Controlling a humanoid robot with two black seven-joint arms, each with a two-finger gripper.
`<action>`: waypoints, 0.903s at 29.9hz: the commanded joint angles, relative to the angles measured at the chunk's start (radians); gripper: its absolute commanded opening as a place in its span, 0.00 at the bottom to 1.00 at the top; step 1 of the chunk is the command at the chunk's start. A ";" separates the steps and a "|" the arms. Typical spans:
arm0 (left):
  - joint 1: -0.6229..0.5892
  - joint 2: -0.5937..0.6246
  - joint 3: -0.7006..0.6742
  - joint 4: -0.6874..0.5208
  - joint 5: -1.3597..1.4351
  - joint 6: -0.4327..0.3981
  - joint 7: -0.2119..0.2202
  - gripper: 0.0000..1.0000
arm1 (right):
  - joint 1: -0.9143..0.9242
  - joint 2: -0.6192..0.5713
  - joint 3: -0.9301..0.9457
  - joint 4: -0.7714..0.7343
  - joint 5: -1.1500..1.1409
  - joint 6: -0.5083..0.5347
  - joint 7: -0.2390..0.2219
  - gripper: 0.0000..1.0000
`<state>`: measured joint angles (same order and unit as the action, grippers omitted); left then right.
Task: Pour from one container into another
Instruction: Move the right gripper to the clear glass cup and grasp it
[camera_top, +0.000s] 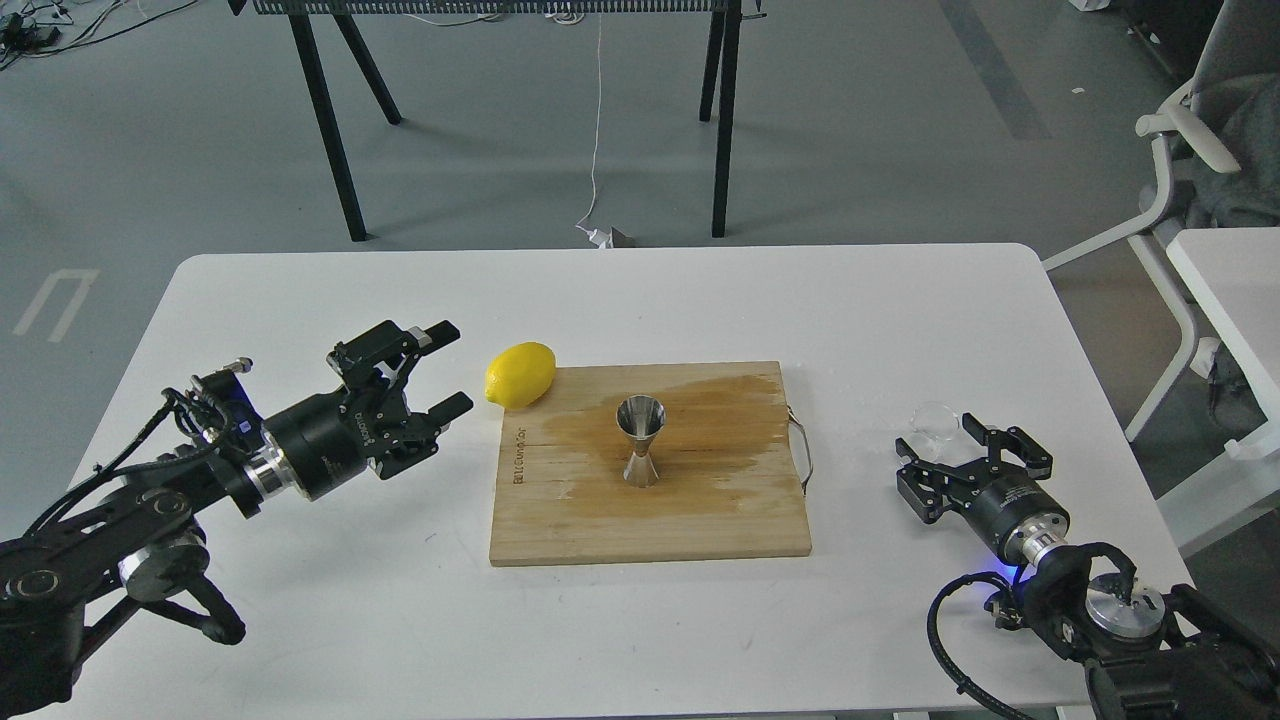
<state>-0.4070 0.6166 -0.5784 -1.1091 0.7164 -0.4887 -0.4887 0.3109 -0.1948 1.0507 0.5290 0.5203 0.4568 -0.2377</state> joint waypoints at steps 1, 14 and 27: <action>0.001 -0.002 0.000 0.000 0.000 0.000 0.000 0.97 | 0.004 0.000 0.000 0.000 0.000 -0.013 0.000 0.83; 0.001 -0.002 0.000 0.000 0.000 0.000 0.000 0.97 | 0.010 0.009 0.000 0.000 -0.019 -0.023 0.000 0.72; 0.001 -0.002 0.000 0.003 0.000 0.000 0.000 0.97 | 0.011 0.014 0.000 0.000 -0.036 -0.023 0.000 0.61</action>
<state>-0.4065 0.6151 -0.5784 -1.1091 0.7164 -0.4887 -0.4887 0.3221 -0.1796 1.0507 0.5292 0.4875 0.4340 -0.2377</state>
